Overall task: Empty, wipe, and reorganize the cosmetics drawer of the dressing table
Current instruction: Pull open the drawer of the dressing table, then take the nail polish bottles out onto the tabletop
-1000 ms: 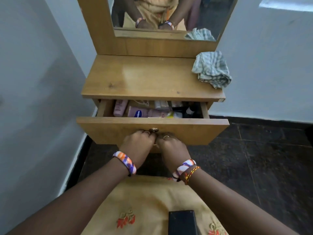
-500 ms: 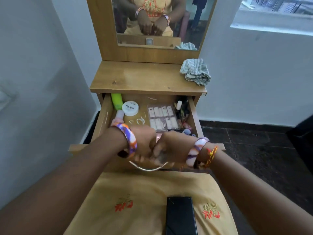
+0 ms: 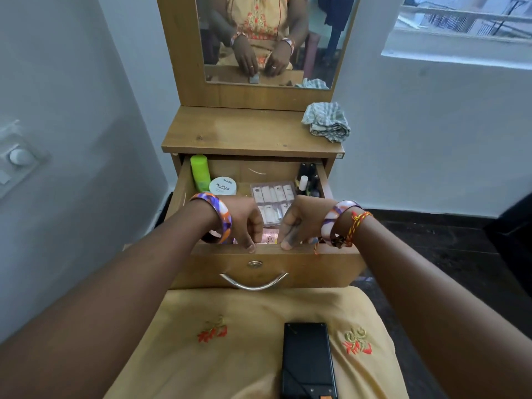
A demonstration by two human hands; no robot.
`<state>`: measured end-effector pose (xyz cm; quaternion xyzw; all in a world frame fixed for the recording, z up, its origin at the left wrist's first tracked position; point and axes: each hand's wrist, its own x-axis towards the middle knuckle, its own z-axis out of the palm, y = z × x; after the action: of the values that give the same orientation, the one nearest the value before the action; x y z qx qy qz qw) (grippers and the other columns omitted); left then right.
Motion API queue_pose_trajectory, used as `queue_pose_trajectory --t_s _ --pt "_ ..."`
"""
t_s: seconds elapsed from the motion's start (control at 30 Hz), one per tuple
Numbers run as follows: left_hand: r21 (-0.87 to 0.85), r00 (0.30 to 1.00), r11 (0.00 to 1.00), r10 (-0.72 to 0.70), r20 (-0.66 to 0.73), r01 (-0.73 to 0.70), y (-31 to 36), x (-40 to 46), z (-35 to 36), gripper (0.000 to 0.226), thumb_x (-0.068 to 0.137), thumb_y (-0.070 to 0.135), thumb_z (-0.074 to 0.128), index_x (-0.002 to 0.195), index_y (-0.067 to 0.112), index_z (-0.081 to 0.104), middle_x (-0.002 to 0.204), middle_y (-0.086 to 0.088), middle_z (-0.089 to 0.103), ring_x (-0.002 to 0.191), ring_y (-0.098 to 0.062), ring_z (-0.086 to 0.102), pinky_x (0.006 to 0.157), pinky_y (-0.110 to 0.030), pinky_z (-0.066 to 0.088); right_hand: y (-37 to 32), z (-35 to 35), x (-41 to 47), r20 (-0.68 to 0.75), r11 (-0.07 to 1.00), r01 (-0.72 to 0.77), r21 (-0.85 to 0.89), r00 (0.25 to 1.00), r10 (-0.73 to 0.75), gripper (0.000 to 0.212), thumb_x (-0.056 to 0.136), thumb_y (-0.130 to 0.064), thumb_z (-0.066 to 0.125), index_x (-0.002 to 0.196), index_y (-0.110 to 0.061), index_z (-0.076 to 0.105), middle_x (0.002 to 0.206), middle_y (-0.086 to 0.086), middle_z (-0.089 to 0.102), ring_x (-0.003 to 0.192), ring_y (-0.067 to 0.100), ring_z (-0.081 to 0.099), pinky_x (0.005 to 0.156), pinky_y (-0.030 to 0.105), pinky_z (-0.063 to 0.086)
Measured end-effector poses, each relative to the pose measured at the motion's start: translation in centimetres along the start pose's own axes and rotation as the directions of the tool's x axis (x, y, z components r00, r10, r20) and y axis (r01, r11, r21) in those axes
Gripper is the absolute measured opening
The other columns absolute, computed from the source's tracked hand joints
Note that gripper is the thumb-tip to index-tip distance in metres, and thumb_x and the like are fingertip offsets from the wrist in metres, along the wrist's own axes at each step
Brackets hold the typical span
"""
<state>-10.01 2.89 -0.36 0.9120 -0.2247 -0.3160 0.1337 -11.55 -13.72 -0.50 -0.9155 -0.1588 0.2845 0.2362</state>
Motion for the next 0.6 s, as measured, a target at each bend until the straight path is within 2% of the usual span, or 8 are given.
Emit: queue_pose_trajectory --t_s 0.17,0.33,0.47,0.6 --pt "0.036 1.0 0.999 -0.022 0.005 0.022 0.6 -0.3 0.5 0.023 0.079 0.013 0.073 0.1 0.007 0.069 0.065 0.01 0.055 0.051 0.0 0.049 0.04 -0.002 0.038 -0.4 0.4 -0.3 -0.002 0.999 -0.034 -0.009 0.999 0.034 0.017 0.079 -0.018 0.072 0.095 -0.011 0.074 0.067 -0.011 0.063 0.059 0.004 0.056 0.053 0.013 0.049" --pt "0.097 0.999 0.995 0.001 -0.047 0.004 1.2 -0.7 1.1 0.022 0.081 0.015 0.071 0.102 0.007 0.069 0.065 0.01 0.053 0.054 0.0 0.047 0.048 -0.009 0.04 -0.8 0.8 -0.6 -0.026 0.998 -0.045 -0.052 0.999 0.043 0.021 0.081 -0.017 0.07 0.1 -0.008 0.073 0.065 -0.011 0.059 0.059 0.003 0.055 0.051 0.012 0.045" --pt "0.114 0.999 0.994 0.009 -0.042 -0.004 1.3 -0.7 1.4 0.023 0.081 0.015 0.07 0.103 0.007 0.069 0.071 0.004 0.057 0.053 0.0 0.046 0.044 -0.007 0.038 -1.2 0.8 -0.9 -0.002 0.994 -0.072 -0.081 0.997 0.072 0.021 0.082 -0.016 0.069 0.1 -0.007 0.073 0.06 -0.011 0.057 0.038 -0.005 0.055 0.039 0.005 0.04" --pt "0.107 1.0 0.994 0.013 0.007 -0.014 1.1 -0.6 1.3 0.024 0.08 0.016 0.072 0.102 0.007 0.069 0.066 0.009 0.055 0.054 0.001 0.047 0.047 -0.007 0.041 -1.0 0.8 -0.7 0.034 0.996 -0.078 -0.047 0.996 0.08 0.021 0.082 -0.016 0.069 0.1 -0.007 0.073 0.062 -0.01 0.059 0.052 0.003 0.055 0.042 0.006 0.043"
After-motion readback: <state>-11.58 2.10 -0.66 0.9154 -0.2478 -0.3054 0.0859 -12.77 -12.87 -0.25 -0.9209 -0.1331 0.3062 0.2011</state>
